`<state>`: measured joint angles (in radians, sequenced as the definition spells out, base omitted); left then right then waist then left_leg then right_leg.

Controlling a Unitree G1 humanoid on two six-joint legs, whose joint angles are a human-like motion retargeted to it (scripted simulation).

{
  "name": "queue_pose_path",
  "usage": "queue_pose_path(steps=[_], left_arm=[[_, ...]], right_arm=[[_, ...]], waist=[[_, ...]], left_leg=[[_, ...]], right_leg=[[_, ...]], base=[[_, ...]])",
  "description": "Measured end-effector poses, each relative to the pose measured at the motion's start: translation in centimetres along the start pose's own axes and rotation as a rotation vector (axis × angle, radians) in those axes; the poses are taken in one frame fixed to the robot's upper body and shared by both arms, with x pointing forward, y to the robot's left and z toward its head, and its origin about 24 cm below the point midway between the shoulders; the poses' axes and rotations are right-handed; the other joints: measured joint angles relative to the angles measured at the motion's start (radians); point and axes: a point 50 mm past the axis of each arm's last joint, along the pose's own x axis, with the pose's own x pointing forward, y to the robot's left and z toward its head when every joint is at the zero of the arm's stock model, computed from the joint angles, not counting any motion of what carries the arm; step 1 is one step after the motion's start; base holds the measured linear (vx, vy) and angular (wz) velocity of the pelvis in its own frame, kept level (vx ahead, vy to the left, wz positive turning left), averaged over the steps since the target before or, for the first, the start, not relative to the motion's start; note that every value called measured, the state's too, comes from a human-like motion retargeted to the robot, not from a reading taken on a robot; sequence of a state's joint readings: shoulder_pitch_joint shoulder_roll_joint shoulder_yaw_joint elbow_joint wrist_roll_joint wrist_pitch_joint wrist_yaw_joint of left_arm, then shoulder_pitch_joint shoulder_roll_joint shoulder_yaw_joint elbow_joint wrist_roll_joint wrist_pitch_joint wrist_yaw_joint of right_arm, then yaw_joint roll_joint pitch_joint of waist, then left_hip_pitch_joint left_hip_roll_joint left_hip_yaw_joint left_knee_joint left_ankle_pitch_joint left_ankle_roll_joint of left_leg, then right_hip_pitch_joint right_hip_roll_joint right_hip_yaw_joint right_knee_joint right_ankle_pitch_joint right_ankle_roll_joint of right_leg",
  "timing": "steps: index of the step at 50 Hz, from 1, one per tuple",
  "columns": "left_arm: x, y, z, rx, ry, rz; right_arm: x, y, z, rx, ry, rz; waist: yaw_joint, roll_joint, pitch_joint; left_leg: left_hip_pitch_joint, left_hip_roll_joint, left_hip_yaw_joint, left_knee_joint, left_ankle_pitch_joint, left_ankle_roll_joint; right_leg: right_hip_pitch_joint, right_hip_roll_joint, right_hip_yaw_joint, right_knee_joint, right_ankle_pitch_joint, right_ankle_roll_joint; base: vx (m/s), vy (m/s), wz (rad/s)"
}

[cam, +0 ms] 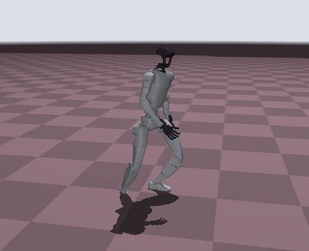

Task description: Run

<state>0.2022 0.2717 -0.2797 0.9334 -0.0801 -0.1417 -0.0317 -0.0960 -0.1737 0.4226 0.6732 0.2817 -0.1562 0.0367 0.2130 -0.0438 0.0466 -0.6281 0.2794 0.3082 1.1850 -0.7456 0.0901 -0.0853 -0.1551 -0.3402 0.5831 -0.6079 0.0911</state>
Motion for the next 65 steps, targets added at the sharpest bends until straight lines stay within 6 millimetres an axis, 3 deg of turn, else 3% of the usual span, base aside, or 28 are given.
queue_pose_path(steps=[2,4,6,8,10,13,15,17,20,23,25,27,30,32,33,35,38,41,44,45,48,50,52,55,57,60,62,65], left_arm=[[-0.8,0.5,-1.1,-0.046,0.009,0.021],[-1.5,0.6,-1.8,-0.087,0.004,0.046],[-1.9,1.1,-1.6,-0.117,-0.029,0.086],[-1.8,1.8,0.1,-0.138,-0.104,0.147],[-1.5,2.9,3.8,-0.162,-0.243,0.234],[-2.3,5.1,12.4,-0.215,-0.573,0.351],[-4.6,6.0,18.0,-0.257,-0.821,0.369],[-7.3,5.9,21.7,-0.274,-1.028,0.319],[-9.7,3.8,23.7,-0.263,-1.188,0.174],[-9.6,1.2,23.4,-0.232,-1.178,-0.005],[-8.6,0.1,22.0,-0.211,-1.092,-0.072],[-6.6,0.1,19.4,-0.182,-0.932,-0.067],[-3.4,1.4,13.4,-0.125,-0.611,0.053],[-1.8,2.0,9.9,-0.108,-0.434,0.132],[-1.5,2.3,8.6,-0.102,-0.387,0.149],[-2.3,2.7,6.4,-0.082,-0.342,0.136],[-4.4,3.2,3.8,-0.078,-0.319,0.088],[-5.8,3.4,1.4,-0.097,-0.264,0.065],[-6.2,4.1,0.2,-0.089,-0.215,0.083],[-6.2,4.3,-0.1,-0.072,-0.198,0.094],[-5.2,5.9,-0.1,0.048,-0.141,0.197],[-2.7,7.0,2.2,0.112,-0.146,0.316],[-1.0,5.9,5.9,0.052,-0.249,0.333],[-1.4,3.7,12.0,-0.062,-0.511,0.272],[-3.1,2.9,15.1,-0.101,-0.693,0.214],[-5.7,2.1,18.1,-0.087,-0.891,0.11],[-6.7,1.8,19.2,-0.044,-0.955,0.054],[-6.8,1.9,18.7,0.026,-0.93,0.045]], right_arm=[[0.1,0.8,3.0,0.029,-0.127,0.023],[-0.3,1.0,3.9,0.054,-0.182,0.011],[-1.1,0.5,2.8,0.081,-0.155,-0.039],[-2.3,-0.5,-0.4,0.105,-0.042,-0.125],[-4.2,-1.7,-4.8,0.115,0.125,-0.224],[-9.2,-3.0,-11.7,0.103,0.408,-0.324],[-13.3,-3.5,-15.0,0.088,0.562,-0.332],[-16.8,-3.7,-16.9,0.094,0.661,-0.322],[-20.2,-3.5,-18.2,0.105,0.74,-0.312],[-21.4,-3.7,-18.3,0.13,0.744,-0.362],[-21.4,-4.6,-17.9,0.134,0.721,-0.425],[-20.4,-6.9,-16.7,0.084,0.671,-0.503],[-16.0,-11.3,-12.7,-0.069,0.515,-0.612],[-10.2,-12.6,-6.7,-0.142,0.261,-0.634],[-7.4,-12.0,-2.8,-0.141,0.093,-0.607],[-4.8,-9.5,4.8,-0.089,-0.248,-0.483],[-5.9,-4.9,12.8,-0.02,-0.624,-0.221],[-8.1,-1.7,16.4,-0.04,-0.802,-0.002],[-9.1,-0.4,17.2,-0.058,-0.839,0.107],[-9.1,-0.2,16.9,-0.062,-0.828,0.115],[-7.6,-1.0,13.9,-0.114,-0.678,0.02],[-4.8,-1.5,9.3,-0.191,-0.477,-0.087],[-4.4,-2.2,3.2,-0.228,-0.22,-0.098],[-7.4,-3.4,-3.8,-0.217,0.051,-0.085],[-10.1,-4.0,-6.2,-0.174,0.15,-0.103],[-13.5,-4.9,-7.8,-0.113,0.221,-0.156],[-14.4,-5.6,-7.4,-0.104,0.212,-0.191],[-14.1,-6.9,-5.8,-0.156,0.145,-0.23]], waist=[[0.031,-0.031,-0.053],[0.048,-0.041,-0.062],[0.037,-0.057,-0.062],[0.0,-0.074,-0.047],[-0.071,-0.117,-0.01],[-0.171,-0.088,0.017],[-0.234,-0.035,0.026],[-0.3,0.015,0.029],[-0.372,0.073,0.023],[-0.367,0.147,0.012],[-0.351,0.164,-0.006],[-0.332,0.17,-0.005],[-0.284,0.158,0.038],[-0.251,0.123,0.069],[-0.236,0.099,0.072],[-0.192,0.048,0.053],[-0.125,-0.018,0.003],[-0.125,-0.091,-0.043],[-0.17,-0.154,-0.058],[-0.189,-0.164,-0.062],[-0.257,-0.204,-0.031],[-0.264,-0.175,0.016],[-0.299,-0.134,0.014],[-0.374,-0.062,-0.013],[-0.415,-0.012,-0.036],[-0.418,0.07,-0.06],[-0.403,0.118,-0.056],[-0.396,0.139,-0.037]], left_leg=[[-0.095,-0.005,0.024,0.008,0.012,0.013],[-0.113,-0.037,0.033,0.019,0.017,0.022],[-0.099,-0.112,0.035,0.018,0.014,0.046],[-0.058,-0.209,0.031,0.015,-0.015,0.091],[0.013,-0.363,0.025,-0.042,-0.035,0.137],[0.158,-0.489,-0.094,-0.171,-0.038,0.122],[0.306,-0.507,-0.19,-0.293,0.022,0.074],[0.465,-0.488,-0.253,-0.422,0.245,-0.03],[0.611,-0.43,-0.298,-0.519,0.735,-0.224],[0.593,-0.291,-0.256,-0.313,0.896,-0.321],[0.562,-0.2,-0.208,-0.098,0.89,-0.283],[0.503,-0.073,-0.184,0.179,0.777,-0.175],[0.361,0.093,-0.209,0.543,0.453,0.014],[0.207,0.099,-0.217,0.64,0.296,0.091],[0.12,0.075,-0.205,0.633,0.261,0.113],[-0.004,0.013,-0.146,0.521,0.236,0.121],[-0.054,-0.117,-0.05,0.146,0.32,0.041],[0.003,-0.313,-0.009,-0.347,0.523,-0.079],[0.106,-0.468,-0.041,-0.631,0.64,-0.102],[0.109,-0.487,-0.06,-0.598,0.611,-0.082],[0.125,-0.503,-0.069,-0.319,0.292,0.052],[0.16,-0.406,-0.057,-0.127,0.08,0.097],[0.274,-0.361,-0.063,-0.157,0.034,0.074],[0.496,-0.323,-0.108,-0.307,0.213,-0.042],[0.597,-0.265,-0.116,-0.368,0.469,-0.133],[0.644,-0.129,-0.092,-0.31,0.789,-0.221],[0.634,-0.017,-0.076,-0.161,0.818,-0.189],[0.593,0.111,-0.07,0.141,0.665,-0.042]], right_leg=[[-0.03,-0.026,-0.047,0.005,0.054,0.014],[-0.039,-0.061,-0.04,0.095,0.115,0.046],[-0.065,-0.119,-0.009,0.253,0.191,0.061],[-0.126,-0.193,0.051,0.506,0.271,0.025],[-0.248,-0.266,0.173,0.812,0.31,-0.026],[-0.462,-0.186,0.27,1.074,0.223,-0.097],[-0.589,-0.101,0.272,1.08,0.175,-0.119],[-0.658,-0.01,0.253,0.921,0.188,-0.108],[-0.667,0.133,0.24,0.546,0.313,-0.043],[-0.602,0.279,0.202,0.217,0.419,-0.009],[-0.578,0.316,0.178,0.216,0.368,-0.059],[-0.53,0.337,0.164,0.318,0.187,-0.17],[-0.451,0.36,0.172,0.515,-0.115,-0.317],[-0.376,0.354,0.215,0.575,-0.225,-0.329],[-0.335,0.338,0.243,0.565,-0.243,-0.32],[-0.233,0.282,0.281,0.502,-0.203,-0.269],[-0.096,0.194,0.322,0.398,0.091,-0.126],[-0.062,0.058,0.319,0.464,0.356,-0.024],[-0.098,-0.079,0.308,0.709,0.347,-0.035],[-0.115,-0.11,0.305,0.817,0.298,-0.058],[-0.218,-0.172,0.337,1.146,0.121,-0.132],[-0.363,-0.099,0.354,1.257,0.065,-0.182],[-0.493,-0.053,0.323,1.191,0.019,-0.216],[-0.581,0.021,0.258,0.894,0.01,-0.221],[-0.578,0.084,0.223,0.629,0.068,-0.193],[-0.518,0.195,0.149,0.23,0.163,-0.149],[-0.462,0.261,0.106,0.095,0.201,-0.151],[-0.429,0.299,0.099,0.215,0.119,-0.219]], base=[[0.54,0.42,1.11],[0.59,0.47,1.57],[0.65,0.47,1.98],[0.71,0.45,2.36],[0.83,0.4,2.74],[1.01,0.25,2.05],[1.17,0.12,1.15],[1.27,0.03,0.72],[1.28,-0.01,0.38],[1.22,-0.02,0.02],[1.24,-0.05,0.02],[1.27,-0.11,-0.02],[1.28,-0.16,-0.5],[1.28,-0.1,-0.91],[1.31,-0.04,-1.07],[1.35,0.01,-1.23],[1.37,0.04,-1.34],[1.29,0.01,-1.44],[1.23,0.0,-1.7],[1.21,-0.02,-1.67],[1.18,-0.03,-1.77],[1.14,-0.05,-2.59],[1.18,-0.12,-2.61],[1.25,-0.22,-2.5],[1.26,-0.26,-2.75],[1.21,-0.22,-3.23],[1.18,-0.15,-3.21],[1.18,-0.08,-2.95]])
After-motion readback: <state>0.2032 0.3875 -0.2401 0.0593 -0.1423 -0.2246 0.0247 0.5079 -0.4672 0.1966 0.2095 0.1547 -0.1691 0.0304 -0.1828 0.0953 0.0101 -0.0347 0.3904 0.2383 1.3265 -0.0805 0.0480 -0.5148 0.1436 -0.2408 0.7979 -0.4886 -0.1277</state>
